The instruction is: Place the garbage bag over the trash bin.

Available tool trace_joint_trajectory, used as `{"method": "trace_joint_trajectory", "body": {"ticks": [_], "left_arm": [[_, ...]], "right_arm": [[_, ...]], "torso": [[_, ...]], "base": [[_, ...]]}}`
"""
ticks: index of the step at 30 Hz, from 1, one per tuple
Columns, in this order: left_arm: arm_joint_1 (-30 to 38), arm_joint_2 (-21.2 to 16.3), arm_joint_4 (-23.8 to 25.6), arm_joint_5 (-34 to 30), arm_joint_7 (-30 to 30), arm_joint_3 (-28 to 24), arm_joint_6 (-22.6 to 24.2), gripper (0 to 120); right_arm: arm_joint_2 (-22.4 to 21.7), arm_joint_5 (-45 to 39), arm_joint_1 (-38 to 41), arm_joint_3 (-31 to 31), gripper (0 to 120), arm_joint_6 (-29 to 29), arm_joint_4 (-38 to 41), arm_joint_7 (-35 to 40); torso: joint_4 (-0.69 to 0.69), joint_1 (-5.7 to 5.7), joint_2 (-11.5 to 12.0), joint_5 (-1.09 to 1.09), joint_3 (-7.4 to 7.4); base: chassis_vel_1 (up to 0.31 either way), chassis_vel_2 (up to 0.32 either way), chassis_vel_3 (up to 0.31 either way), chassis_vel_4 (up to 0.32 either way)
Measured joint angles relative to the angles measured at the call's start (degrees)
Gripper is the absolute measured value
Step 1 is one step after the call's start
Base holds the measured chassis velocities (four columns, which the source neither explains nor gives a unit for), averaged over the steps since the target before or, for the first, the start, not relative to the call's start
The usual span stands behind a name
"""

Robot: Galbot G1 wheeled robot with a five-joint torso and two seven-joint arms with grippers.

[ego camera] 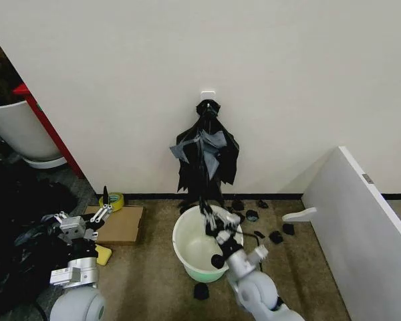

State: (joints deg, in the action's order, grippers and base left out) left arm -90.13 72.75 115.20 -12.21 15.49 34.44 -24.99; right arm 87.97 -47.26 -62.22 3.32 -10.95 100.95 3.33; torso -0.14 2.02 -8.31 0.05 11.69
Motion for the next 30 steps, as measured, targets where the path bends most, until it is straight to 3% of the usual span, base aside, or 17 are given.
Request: {"method": "trace_joint_trajectory", "body": {"ticks": [5, 8, 19, 22, 28, 30], "left_arm": [[0.36, -0.35, 0.06, -0.2, 0.05, 0.01, -0.03, 100], [0.82, -0.6, 0.06, -0.36, 0.05, -0.16, -0.02, 100], [-0.12, -0.59, 1.84, -0.35, 0.0, 0.0, 0.17, 100], [-0.34, -0.6, 2.13, -0.33, 0.0, 0.12, 0.17, 100], [-0.84, -0.61, 2.81, -0.21, 0.0, 0.22, 0.18, 100], [-0.87, -0.61, 2.84, -0.19, 0.0, 0.21, 0.18, 100]], "right_arm": [[-6.4, 3.64, -5.0, -0.32, 0, -1.93, 0.12, -6.76], [-10.94, 7.93, -9.81, 0.68, 0, -4.49, -1.57, -16.79], [-13.5, 16.6, -15.31, 7.02, 0, -8.75, -5.7, -37.88], [-13.65, 18.02, -15.58, 8.02, 1, -9.58, -6.43, -40.44], [-13.66, 20.94, -16.18, 9.98, 28, -12.26, -7.52, -42.82], [-13.6, 21.21, -16.35, 10.0, 31, -12.84, -7.28, -42.38]], "torso": [[-0.01, 0.0, 0.0, 0.0, -0.01], [-0.01, 0.0, 0.0, -0.01, -0.01], [0.0, 0.0, 0.0, -0.01, 0.0], [0.0, 0.0, 0.0, -0.01, 0.0], [0.0, 0.0, 0.0, -0.01, 0.0], [0.0, 0.0, 0.0, -0.01, 0.0]], "base": [[0.0, 0.0, 0.0, 0.0], [0.0, 0.0, 0.0, 0.0], [0.0, 0.0, 0.0, 0.0], [0.0, 0.0, 0.0, 0.0], [0.0, 0.0, 0.0, 0.0], [0.0, 0.0, 0.0, 0.0]]}}
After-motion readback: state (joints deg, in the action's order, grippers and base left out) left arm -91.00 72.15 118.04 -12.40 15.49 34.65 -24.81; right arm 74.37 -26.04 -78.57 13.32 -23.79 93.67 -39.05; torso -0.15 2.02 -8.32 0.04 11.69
